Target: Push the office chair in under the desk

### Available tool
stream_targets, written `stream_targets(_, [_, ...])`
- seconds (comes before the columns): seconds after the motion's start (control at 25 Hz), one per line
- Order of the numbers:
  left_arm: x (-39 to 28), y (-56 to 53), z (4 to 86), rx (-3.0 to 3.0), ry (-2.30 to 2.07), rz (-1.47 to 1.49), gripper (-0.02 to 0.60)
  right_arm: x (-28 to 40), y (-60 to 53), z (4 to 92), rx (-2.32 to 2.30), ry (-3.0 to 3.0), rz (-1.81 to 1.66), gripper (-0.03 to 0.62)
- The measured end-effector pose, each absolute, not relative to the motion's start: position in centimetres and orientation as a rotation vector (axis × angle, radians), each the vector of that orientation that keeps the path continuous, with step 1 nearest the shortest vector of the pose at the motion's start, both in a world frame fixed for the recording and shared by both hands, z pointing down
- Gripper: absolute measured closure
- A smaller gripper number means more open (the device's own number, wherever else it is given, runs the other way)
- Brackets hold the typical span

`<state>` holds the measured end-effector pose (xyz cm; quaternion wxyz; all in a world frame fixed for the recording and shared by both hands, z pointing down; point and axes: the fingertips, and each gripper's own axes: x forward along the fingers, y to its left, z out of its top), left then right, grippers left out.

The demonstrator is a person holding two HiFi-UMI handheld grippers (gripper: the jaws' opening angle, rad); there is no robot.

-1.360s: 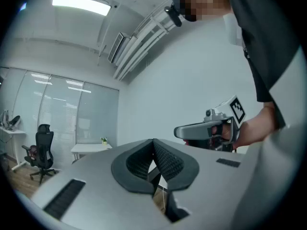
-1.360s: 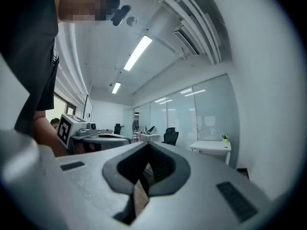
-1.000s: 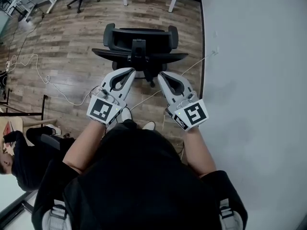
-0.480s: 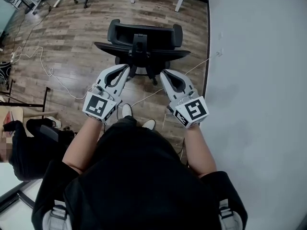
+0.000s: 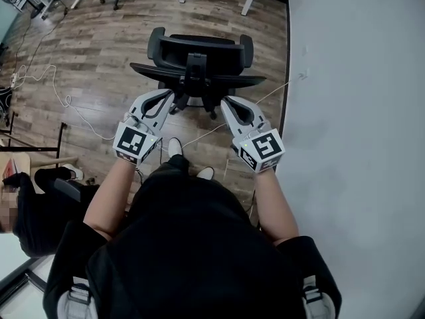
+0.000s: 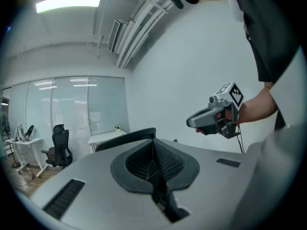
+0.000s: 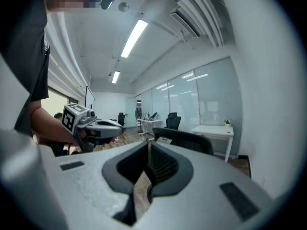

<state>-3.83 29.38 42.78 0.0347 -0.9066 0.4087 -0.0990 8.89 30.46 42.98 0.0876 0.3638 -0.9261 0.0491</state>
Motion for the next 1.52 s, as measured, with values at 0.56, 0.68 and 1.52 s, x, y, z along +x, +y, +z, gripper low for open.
stream_targets(0.56, [-6.1,22.6,49.1,-2.721,0.943,-0.864,0.52,9.3,23.3,48.5,0.994,-2.454,0.111,0.559])
stream_targets(0.68, [-6.6,21.4,50.5,-2.667,0.835,-1.012,0.489,9.7,22.3,49.8,0.917,-2.356,0.054,0.542])
stream_targets(1.52, [-9.7,17.2,59.5,-2.25,0.359,-1.667,0.394,11.5,17.9,60.6,0.392,-1.694,-0.244,0.424])
